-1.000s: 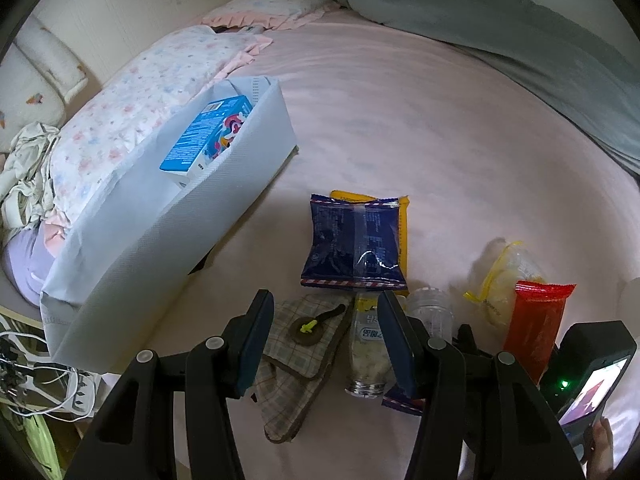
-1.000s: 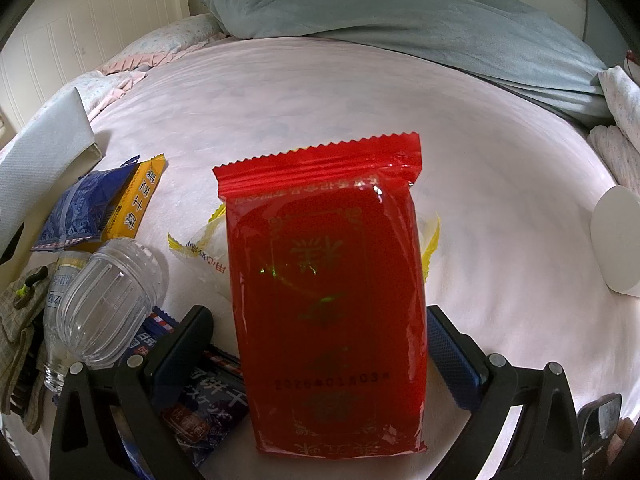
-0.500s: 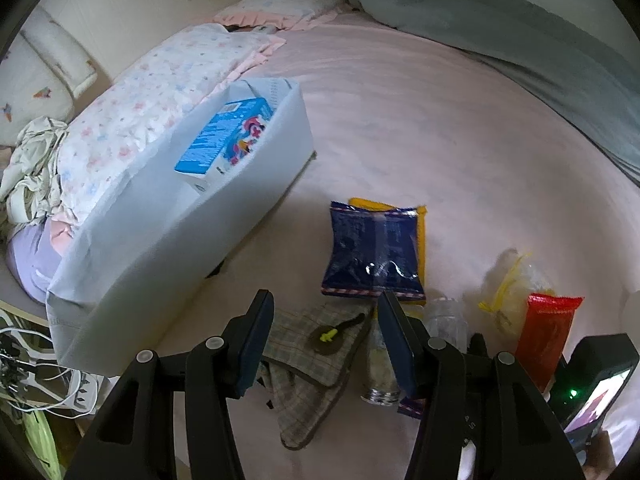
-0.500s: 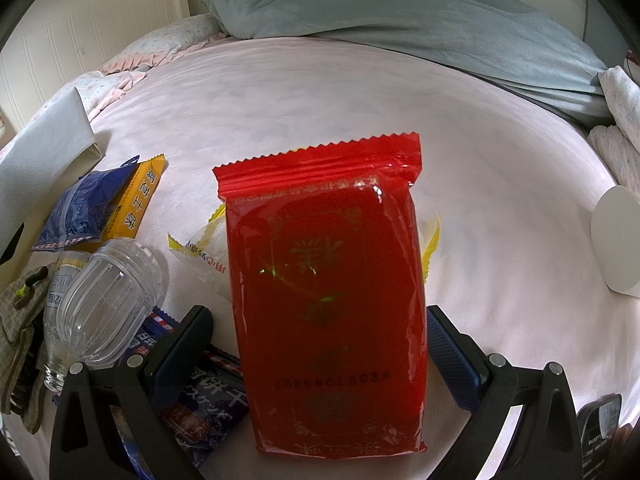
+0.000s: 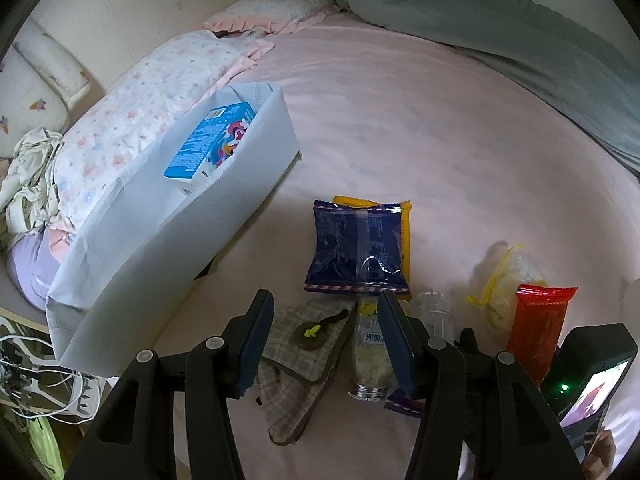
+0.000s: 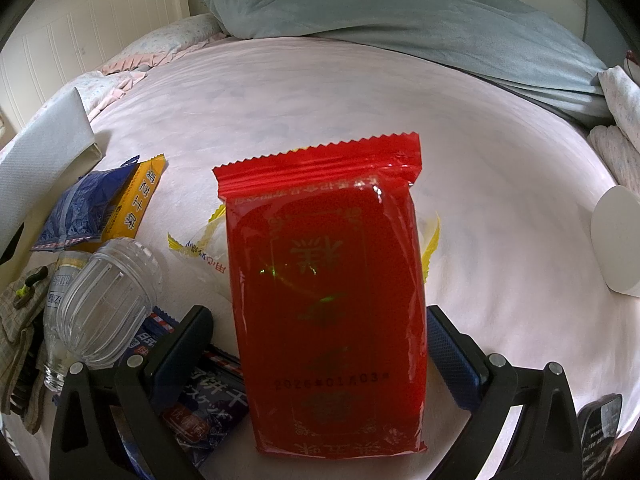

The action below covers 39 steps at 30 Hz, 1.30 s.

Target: Organize objects

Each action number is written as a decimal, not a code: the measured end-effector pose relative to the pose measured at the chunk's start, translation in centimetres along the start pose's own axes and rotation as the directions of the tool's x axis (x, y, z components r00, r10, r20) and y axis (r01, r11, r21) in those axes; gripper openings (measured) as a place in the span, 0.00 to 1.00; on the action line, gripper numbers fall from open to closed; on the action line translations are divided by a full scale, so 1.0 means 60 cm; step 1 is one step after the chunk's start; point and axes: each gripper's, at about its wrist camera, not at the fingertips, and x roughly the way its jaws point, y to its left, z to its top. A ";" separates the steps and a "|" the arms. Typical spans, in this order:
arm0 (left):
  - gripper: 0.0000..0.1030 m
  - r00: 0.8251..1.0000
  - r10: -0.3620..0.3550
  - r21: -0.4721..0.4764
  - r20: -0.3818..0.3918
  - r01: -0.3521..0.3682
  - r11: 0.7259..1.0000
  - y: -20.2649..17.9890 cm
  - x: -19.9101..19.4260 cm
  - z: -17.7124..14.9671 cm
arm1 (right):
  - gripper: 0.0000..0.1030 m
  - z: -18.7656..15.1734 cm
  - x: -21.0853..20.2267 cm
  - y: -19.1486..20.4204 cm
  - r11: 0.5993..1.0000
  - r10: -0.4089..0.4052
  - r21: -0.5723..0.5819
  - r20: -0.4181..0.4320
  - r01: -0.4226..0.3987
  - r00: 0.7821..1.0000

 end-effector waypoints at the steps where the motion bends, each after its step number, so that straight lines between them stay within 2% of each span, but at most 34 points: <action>1: 0.52 1.000 0.002 -0.001 0.000 -0.002 1.000 0.000 0.000 0.000 | 1.00 0.000 0.000 0.000 1.000 0.000 0.000 0.000 0.000 1.000; 28: 0.52 1.000 0.015 0.003 0.003 -0.015 1.000 -0.001 -0.003 -0.003 | 1.00 0.001 0.000 0.001 1.000 0.000 0.000 0.000 0.000 1.000; 39: 0.52 0.999 0.033 0.036 0.012 -0.033 0.999 -0.012 -0.006 -0.005 | 1.00 0.002 0.000 0.001 1.000 0.000 0.000 0.000 0.000 1.000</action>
